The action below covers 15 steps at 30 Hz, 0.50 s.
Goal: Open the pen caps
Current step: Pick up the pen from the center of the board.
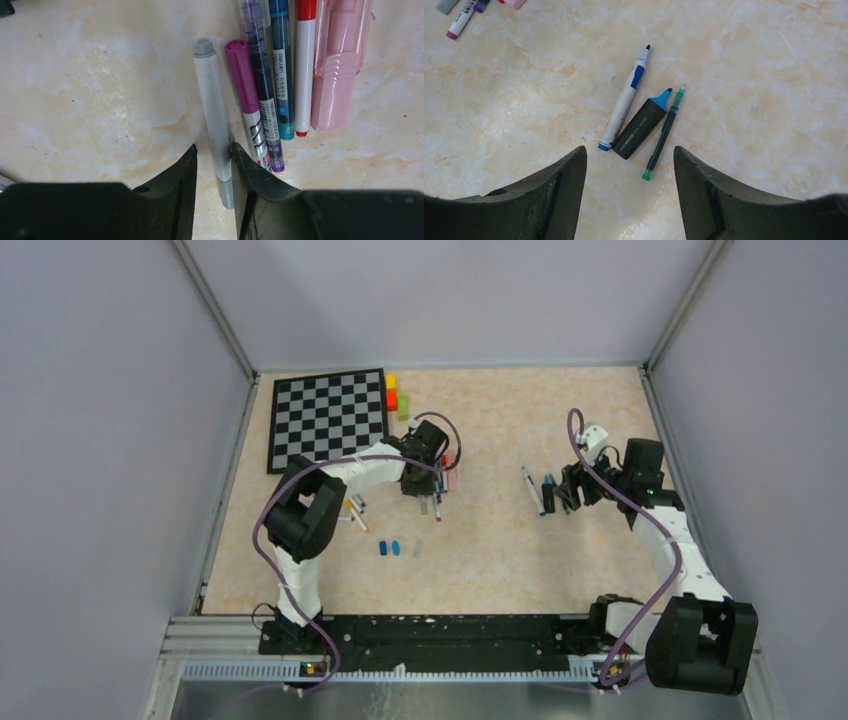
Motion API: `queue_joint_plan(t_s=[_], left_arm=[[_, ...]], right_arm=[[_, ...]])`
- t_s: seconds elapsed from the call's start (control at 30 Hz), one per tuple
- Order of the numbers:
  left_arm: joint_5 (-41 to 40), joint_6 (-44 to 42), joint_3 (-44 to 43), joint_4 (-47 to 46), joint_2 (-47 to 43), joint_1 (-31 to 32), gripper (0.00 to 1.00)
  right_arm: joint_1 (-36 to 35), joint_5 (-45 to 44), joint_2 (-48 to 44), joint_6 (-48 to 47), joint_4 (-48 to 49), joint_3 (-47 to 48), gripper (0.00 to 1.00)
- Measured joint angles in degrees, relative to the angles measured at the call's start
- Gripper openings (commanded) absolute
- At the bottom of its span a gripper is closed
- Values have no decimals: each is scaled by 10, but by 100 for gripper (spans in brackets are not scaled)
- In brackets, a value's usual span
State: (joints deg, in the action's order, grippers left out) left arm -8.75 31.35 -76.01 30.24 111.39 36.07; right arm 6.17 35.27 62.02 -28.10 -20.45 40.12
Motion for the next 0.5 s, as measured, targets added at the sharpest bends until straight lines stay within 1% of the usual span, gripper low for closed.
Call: queue_joint_plan(t_s=[0.07, 0.1, 0.37, 0.5], left_arm=[[-14, -9, -4, 4, 4, 3, 32], [-20, -15, -8, 7, 7, 5, 30], [-49, -61, -29, 19, 24, 6, 0], [-59, -79, -30, 17, 24, 5, 0]], right_arm=[[0, 0, 0, 0, 0, 0, 63], [0, 0, 0, 0, 0, 0, 63], [0, 9, -3, 0, -3, 0, 63], [0, 43, -39, -9, -3, -9, 63]])
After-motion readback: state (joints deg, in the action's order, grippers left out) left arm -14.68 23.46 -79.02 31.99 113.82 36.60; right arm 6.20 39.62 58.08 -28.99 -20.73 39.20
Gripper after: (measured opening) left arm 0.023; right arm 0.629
